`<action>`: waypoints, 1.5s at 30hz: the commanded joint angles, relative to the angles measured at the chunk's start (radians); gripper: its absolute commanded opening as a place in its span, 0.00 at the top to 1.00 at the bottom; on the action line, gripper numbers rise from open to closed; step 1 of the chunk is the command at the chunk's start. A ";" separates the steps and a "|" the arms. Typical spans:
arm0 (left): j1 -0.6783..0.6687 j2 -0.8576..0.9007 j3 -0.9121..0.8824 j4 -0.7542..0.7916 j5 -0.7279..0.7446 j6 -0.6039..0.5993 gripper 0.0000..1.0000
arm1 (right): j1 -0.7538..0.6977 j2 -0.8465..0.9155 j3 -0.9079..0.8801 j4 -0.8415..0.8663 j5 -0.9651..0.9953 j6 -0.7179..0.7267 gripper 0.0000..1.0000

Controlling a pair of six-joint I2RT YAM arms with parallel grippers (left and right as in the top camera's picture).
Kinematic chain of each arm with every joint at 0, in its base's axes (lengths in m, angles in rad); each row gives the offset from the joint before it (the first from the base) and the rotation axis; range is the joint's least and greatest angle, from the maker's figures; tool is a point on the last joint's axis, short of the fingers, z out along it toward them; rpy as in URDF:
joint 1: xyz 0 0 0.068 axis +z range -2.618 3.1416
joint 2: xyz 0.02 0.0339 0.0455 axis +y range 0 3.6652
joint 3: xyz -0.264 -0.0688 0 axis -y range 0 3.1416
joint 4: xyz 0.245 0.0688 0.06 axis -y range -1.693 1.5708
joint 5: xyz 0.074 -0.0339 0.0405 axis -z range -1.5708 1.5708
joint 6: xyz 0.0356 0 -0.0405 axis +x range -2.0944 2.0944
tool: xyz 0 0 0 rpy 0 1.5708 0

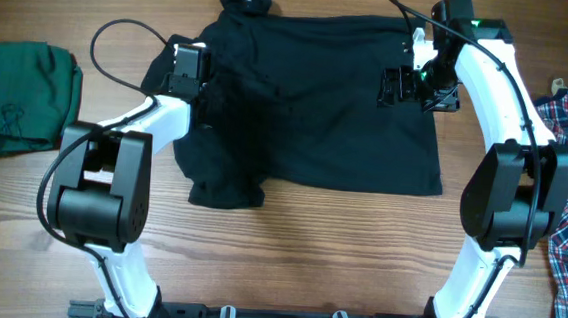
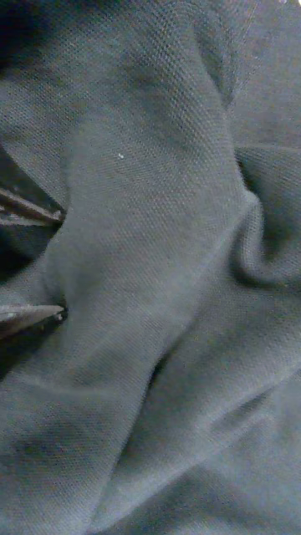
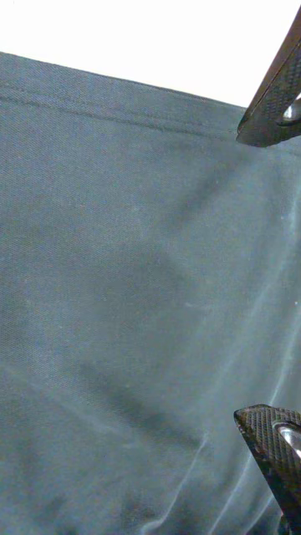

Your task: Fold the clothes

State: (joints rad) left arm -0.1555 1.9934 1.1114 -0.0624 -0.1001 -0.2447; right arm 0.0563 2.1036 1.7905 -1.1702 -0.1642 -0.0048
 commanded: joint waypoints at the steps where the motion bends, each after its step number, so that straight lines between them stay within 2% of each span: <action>1: 0.008 0.022 0.020 0.031 -0.003 0.058 0.56 | 0.000 0.000 0.015 0.000 0.002 0.004 0.00; 5: 0.007 -0.140 0.163 -0.207 -0.003 0.065 0.48 | 0.000 0.000 0.015 0.016 0.026 0.005 0.00; 7: 0.005 -0.234 0.221 -0.347 -0.002 0.007 0.47 | 0.000 0.000 0.015 0.026 0.026 0.004 0.00; 8: -0.006 -0.302 0.236 -0.459 0.003 -0.071 0.50 | 0.000 0.000 0.015 0.033 0.026 0.005 0.00; 10: -0.050 -0.388 0.235 -0.671 0.047 -0.168 0.65 | 0.000 0.000 0.015 0.045 0.026 0.004 0.00; 11: -0.078 -0.401 0.235 -0.763 0.059 -0.191 0.82 | 0.000 0.000 0.015 0.053 0.025 0.005 0.00; 12: -0.106 -0.402 0.235 -0.838 0.058 -0.195 0.94 | 0.000 0.000 0.015 0.060 0.025 0.005 0.00; 15: -0.224 -0.389 0.204 -1.036 0.058 -0.254 0.96 | 0.000 0.000 0.015 0.063 0.025 0.005 0.00; 17: -0.298 -0.389 0.129 -1.028 0.058 -0.309 0.96 | 0.000 0.000 0.015 0.061 0.025 0.005 0.00; 20: -0.352 -0.389 -0.019 -0.932 0.058 -0.346 0.96 | 0.000 0.000 0.015 0.054 0.025 0.005 0.00; 26: -0.339 -0.389 -0.204 -0.721 0.048 -0.373 0.95 | 0.000 0.000 0.015 0.043 0.025 0.005 0.00; 30: -0.318 -0.389 -0.226 -0.620 0.008 -0.372 0.94 | 0.000 0.000 0.015 0.040 0.025 0.005 0.00; 35: -0.267 -0.373 -0.229 -0.597 -0.003 -0.362 0.95 | 0.000 0.000 0.015 0.021 0.025 0.009 0.00; 36: -0.263 -0.359 -0.229 -0.603 -0.003 -0.362 0.95 | 0.000 0.000 0.015 -0.008 0.032 0.047 0.01; 38: -0.263 -0.332 -0.229 -0.613 -0.002 -0.362 0.94 | 0.000 0.000 0.015 -0.075 0.037 0.093 0.14; 39: -0.263 -0.309 -0.229 -0.621 -0.002 -0.362 0.94 | 0.000 0.000 0.015 -0.119 0.037 0.095 0.62; 40: -0.263 -0.292 -0.229 -0.622 -0.002 -0.362 0.94 | 0.000 0.000 0.015 -0.146 0.041 0.113 0.92; 41: -0.263 -0.277 -0.229 -0.620 -0.002 -0.362 0.94 | 0.000 0.000 0.014 -0.164 0.045 0.122 0.96; 45: -0.263 -0.195 -0.229 -0.618 -0.002 -0.362 0.92 | 0.000 0.000 -0.036 -0.191 0.090 0.146 0.96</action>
State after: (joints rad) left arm -0.4225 1.7100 0.9016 -0.6876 -0.0856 -0.5976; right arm 0.0563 2.1036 1.7885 -1.3689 -0.1139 0.1123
